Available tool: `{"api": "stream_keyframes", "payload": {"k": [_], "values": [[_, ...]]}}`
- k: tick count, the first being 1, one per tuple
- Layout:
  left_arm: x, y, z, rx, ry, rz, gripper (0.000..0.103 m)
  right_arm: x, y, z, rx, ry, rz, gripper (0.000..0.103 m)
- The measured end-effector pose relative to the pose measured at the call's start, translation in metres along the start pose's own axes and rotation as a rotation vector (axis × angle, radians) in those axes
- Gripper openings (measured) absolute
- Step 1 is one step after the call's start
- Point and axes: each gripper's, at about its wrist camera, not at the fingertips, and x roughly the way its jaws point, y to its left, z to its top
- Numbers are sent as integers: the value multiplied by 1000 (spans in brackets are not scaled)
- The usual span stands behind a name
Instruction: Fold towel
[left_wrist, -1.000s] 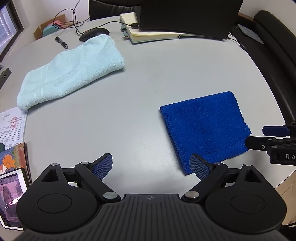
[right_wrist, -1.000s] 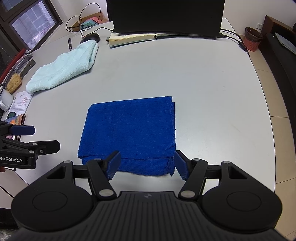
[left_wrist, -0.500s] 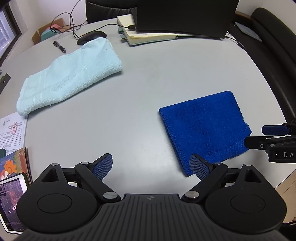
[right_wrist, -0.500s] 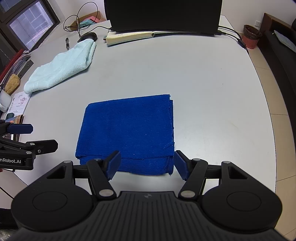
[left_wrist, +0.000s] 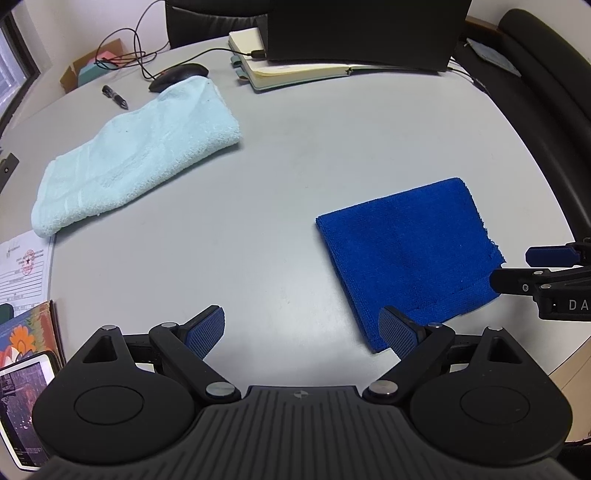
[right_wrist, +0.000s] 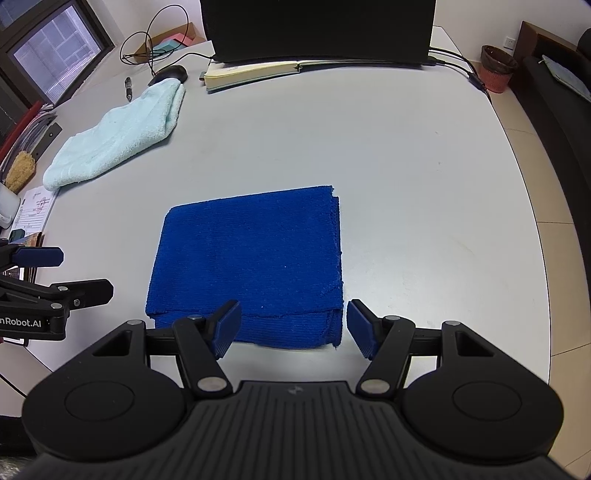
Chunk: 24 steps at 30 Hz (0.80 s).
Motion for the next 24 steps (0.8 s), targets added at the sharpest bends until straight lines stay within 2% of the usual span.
{"api": "stream_keyframes", "payload": {"k": [24], "values": [[2,-1,-2,6,1,4,92,3,4,2,-2,11,-2,64]]}}
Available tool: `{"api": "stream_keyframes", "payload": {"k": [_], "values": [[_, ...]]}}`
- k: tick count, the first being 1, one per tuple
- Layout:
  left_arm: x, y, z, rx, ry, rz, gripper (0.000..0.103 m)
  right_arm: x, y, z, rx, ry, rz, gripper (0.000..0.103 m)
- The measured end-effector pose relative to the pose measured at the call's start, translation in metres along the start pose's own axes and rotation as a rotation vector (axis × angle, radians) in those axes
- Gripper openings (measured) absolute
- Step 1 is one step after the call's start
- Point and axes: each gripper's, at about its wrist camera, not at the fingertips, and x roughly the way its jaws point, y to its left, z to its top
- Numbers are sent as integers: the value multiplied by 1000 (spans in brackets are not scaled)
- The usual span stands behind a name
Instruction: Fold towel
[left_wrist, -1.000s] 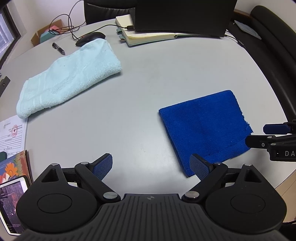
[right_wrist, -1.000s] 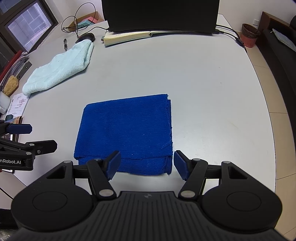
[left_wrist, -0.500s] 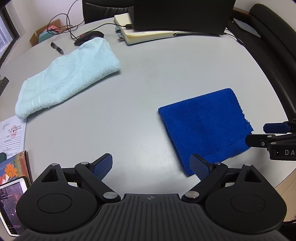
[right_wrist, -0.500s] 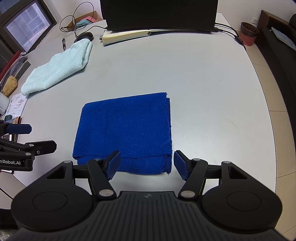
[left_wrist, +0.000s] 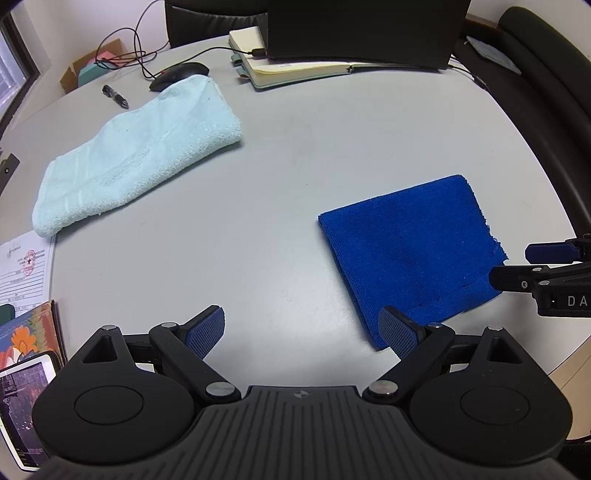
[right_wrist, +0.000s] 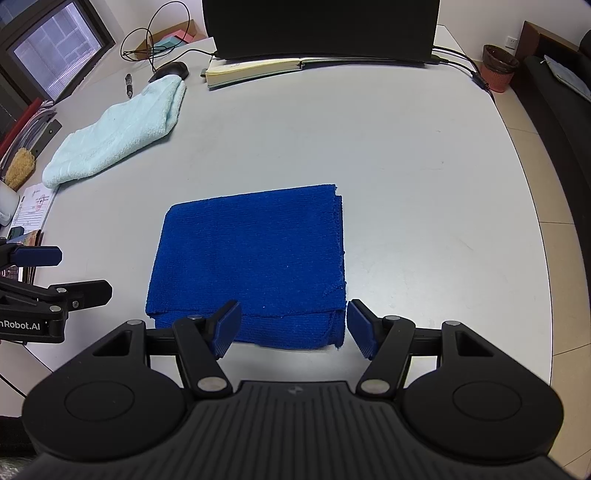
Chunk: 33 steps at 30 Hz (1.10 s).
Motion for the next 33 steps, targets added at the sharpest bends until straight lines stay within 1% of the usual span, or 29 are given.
{"api": "stream_keyframes", "payload": {"k": [8,15,23,26,31,33], "values": [[-3,-5,1,32,-17,-2,92,1,-1,-1,1,2,-8,64],[-5,-22,6,103,-34,-17,91,0,-7,-4,12,2,-14,64],[-3,-42,13,156,-39,-42,91,-5,-20,-11,46,-1,-29,64],[-2,-51,15,182,-43,-56,87,-8,-27,-14,61,-3,-35,64],[-2,-74,20,250,-57,-107,82,-12,-37,-20,76,-10,-47,64],[-3,-83,21,279,-65,-128,79,-14,-42,-22,82,-16,-52,64]]}}
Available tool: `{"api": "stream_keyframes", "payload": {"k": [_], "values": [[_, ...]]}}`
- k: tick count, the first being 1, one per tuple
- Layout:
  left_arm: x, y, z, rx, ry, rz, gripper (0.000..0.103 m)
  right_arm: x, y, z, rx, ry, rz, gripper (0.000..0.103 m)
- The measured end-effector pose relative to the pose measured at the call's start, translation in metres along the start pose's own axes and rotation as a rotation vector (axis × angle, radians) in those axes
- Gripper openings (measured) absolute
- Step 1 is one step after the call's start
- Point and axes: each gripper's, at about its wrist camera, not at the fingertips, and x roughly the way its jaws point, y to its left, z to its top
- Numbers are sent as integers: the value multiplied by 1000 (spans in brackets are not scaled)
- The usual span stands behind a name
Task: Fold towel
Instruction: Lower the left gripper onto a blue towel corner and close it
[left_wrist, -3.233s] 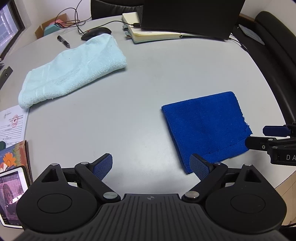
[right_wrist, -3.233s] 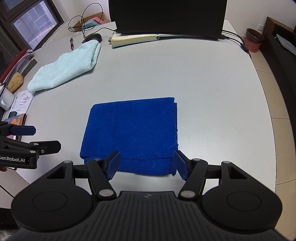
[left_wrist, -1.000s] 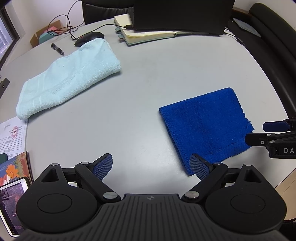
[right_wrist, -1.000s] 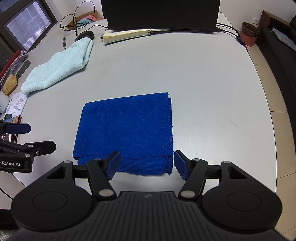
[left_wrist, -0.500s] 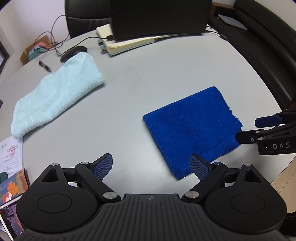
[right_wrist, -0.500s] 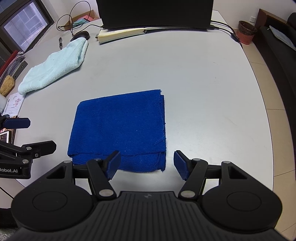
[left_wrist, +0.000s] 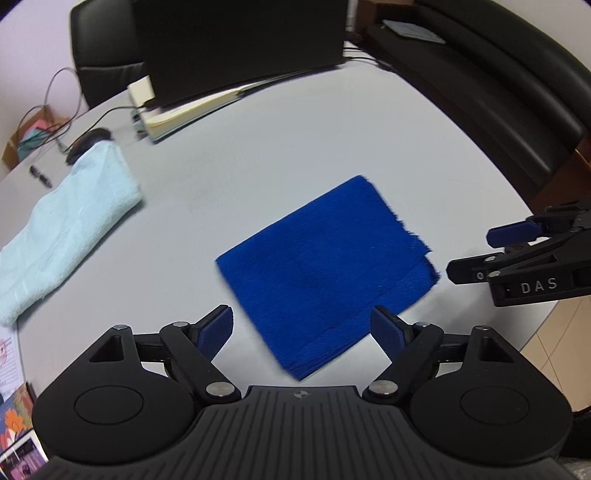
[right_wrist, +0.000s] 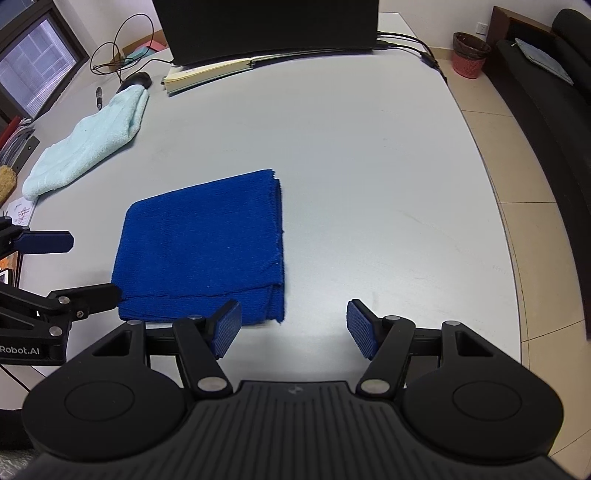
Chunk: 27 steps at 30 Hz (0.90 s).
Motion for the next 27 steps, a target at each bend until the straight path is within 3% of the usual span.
{"api": "stream_keyframes", "payload": {"k": [5,11,16,22,27], "values": [[3,-24,12,78,-21,-59,75,-5,-13,-7,14,-13,-10,64],[16,-51,23,170,-16,-112,59,-14,-32,-17,36,-27,-30,64],[28,-70,30,227,-25,-120,51,-22,-48,-26,55,-35,-51,64],[44,-83,37,258,-7,-129,33,-30,-65,-39,80,-44,-69,64],[55,-92,40,302,-1,-105,31,-34,-75,-48,103,-46,-77,64]]}}
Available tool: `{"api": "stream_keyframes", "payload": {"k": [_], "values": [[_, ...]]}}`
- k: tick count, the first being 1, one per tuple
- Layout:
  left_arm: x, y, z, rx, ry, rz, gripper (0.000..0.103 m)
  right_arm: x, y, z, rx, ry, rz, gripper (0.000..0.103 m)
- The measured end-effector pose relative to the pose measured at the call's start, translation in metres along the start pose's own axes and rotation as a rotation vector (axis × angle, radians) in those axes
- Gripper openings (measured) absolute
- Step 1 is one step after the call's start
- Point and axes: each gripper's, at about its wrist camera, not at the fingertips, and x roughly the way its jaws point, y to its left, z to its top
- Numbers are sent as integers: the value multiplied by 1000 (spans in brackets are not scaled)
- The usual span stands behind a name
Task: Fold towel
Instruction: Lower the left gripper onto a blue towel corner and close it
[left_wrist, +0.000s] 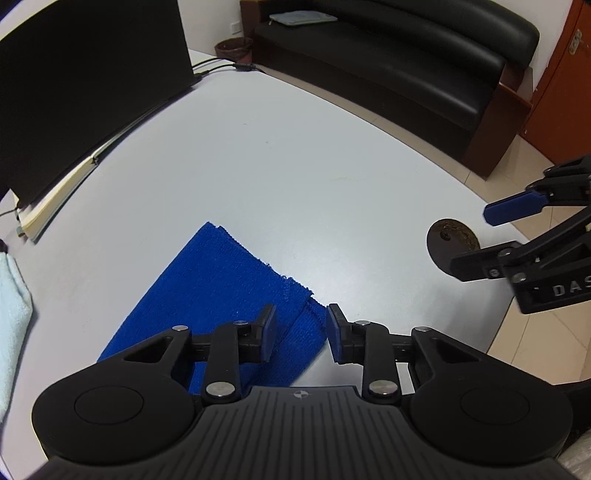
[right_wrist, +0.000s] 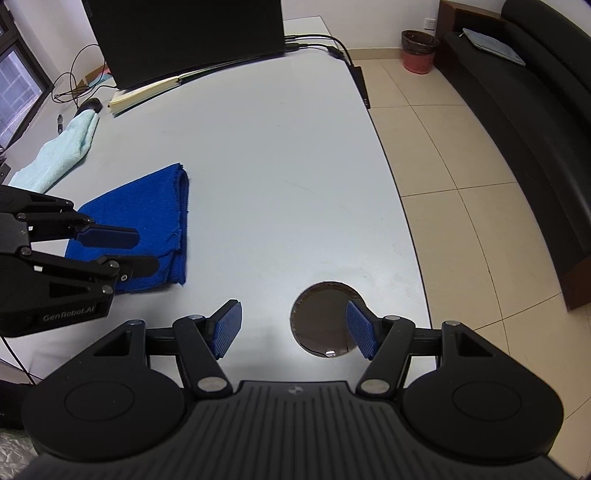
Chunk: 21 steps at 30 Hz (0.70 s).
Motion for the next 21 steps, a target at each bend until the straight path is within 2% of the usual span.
{"api": "stream_keyframes", "payload": {"k": [10,21], "values": [[18,-4,10,28,32,31,25,-1,-17,-10,47,-3,-8,64],[29,-1,11,12,53,25,5,-3,-26,-12,72,-8,-27,64]]}}
